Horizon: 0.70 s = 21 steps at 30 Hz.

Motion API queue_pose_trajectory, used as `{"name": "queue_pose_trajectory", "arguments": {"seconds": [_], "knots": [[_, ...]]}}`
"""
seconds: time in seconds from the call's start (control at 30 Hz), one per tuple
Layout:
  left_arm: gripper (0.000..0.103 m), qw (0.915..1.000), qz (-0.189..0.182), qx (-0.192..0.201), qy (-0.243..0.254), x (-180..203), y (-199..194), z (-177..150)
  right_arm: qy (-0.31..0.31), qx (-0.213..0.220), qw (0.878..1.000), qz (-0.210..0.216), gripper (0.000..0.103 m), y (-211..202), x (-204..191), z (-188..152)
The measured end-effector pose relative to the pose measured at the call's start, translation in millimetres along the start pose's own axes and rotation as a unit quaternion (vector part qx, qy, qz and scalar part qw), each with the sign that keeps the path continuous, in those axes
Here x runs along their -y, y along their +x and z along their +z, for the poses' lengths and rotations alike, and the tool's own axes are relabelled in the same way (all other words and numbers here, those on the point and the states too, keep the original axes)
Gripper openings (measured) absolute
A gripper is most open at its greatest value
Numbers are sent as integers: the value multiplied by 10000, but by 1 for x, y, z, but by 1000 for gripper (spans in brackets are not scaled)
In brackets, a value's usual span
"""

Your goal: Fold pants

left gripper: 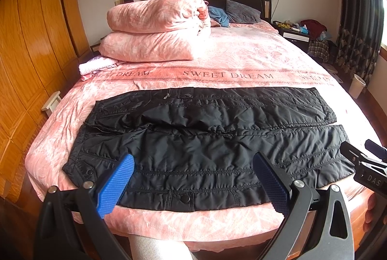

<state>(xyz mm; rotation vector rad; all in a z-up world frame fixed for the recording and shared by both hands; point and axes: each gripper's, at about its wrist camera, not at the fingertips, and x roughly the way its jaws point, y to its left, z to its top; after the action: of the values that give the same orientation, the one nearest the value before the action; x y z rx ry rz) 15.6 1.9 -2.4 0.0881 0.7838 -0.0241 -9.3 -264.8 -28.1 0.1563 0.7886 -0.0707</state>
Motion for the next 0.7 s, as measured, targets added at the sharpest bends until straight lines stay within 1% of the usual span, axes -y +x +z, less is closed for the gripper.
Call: {"name": "queue_pose_trajectory", "arguments": {"seconds": [0.17, 0.33, 0.4, 0.57, 0.63, 0.7], "knots": [[99, 10000, -3, -1, -1, 1, -1, 1, 62, -18, 9999, 85, 101, 3, 2, 2], [99, 10000, -1, -17, 11, 2, -2, 3, 21, -24, 10000, 56, 101, 9, 0, 3], [99, 10000, 11, -44, 38, 5, -3, 12, -2, -46, 10000, 59, 101, 12, 0, 4], [99, 9999, -3, -124, 58, 7, 7, 19, -35, -117, 9999, 113, 101, 21, 1, 8], [99, 9998, -75, -177, 48, 7, 15, 21, -89, -154, 9996, 237, 101, 26, 4, 13], [99, 9991, -275, -309, 20, 4, 29, 26, -110, -187, 9991, 372, 101, 34, 13, 26]]}}
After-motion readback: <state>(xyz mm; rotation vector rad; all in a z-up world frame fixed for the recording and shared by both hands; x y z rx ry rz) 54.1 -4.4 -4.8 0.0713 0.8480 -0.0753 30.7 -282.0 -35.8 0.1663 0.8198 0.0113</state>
